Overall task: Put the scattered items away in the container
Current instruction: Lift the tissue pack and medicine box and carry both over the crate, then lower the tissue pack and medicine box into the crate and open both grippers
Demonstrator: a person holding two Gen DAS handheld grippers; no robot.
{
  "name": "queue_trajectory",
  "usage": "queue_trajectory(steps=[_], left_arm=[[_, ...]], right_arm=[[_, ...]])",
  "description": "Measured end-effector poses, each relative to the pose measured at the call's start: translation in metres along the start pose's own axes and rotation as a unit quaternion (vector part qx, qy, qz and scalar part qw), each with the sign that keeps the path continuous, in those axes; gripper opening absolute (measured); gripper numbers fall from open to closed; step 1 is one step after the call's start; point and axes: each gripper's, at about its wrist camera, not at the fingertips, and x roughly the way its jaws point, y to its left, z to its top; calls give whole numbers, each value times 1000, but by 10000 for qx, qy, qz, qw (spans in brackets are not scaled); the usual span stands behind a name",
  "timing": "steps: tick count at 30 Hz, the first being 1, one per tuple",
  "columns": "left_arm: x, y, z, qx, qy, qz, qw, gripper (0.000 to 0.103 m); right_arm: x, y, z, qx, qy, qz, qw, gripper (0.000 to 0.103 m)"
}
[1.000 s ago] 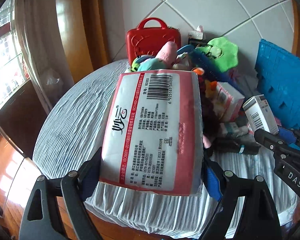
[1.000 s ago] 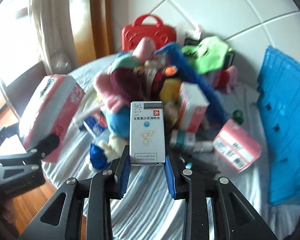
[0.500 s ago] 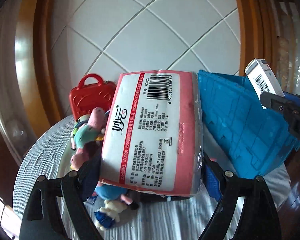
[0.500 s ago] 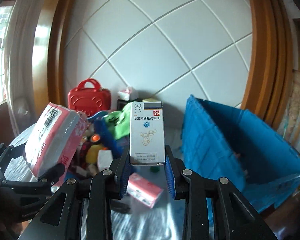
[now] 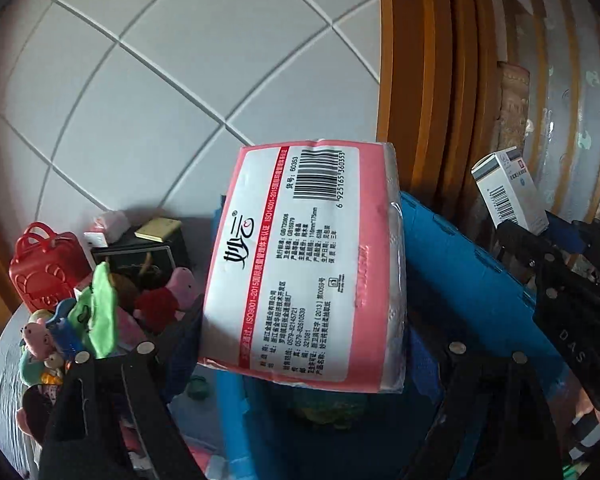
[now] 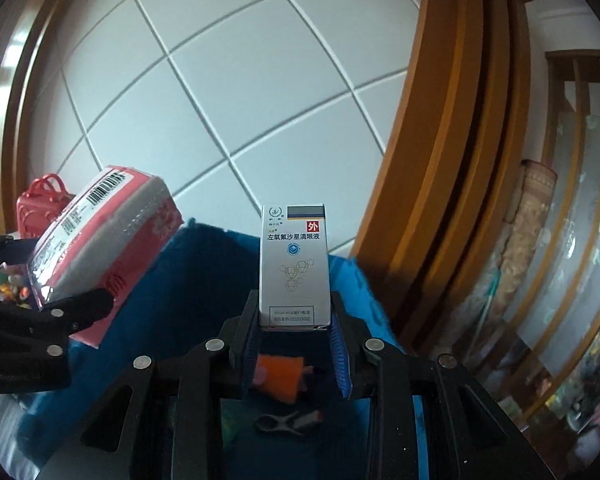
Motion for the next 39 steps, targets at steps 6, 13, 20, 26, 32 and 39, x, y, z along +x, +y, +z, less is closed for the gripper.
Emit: queue_trajectory(steps=[6,13,20,26,32,39], left_arm=[[151,-42,0,-142,2125,246,9768,87],[260,-48,-35,-271,3218,811,9429,87],[294,-55,-97,-22,3939,984,9139,87],[300,-70,-127,423,4253,1016,8983,89],[294,-76,-137,631,4247,1047,8970,91],[286,-86,-136,656,4184,1040,8999,91]], right_arm=[[109,-42,-29,-98,1428,607,9878,30],[220,-36,-82,-136,2821,873,9553,30],[287,-20,-133,-591,3744,739,9224,30],[302,-20,-160,-566,4295,781,8979,30],[294,-20,-162,-576,4222,839,9008,30],[296,-19,-161,-543,4182,896,9023,30]])
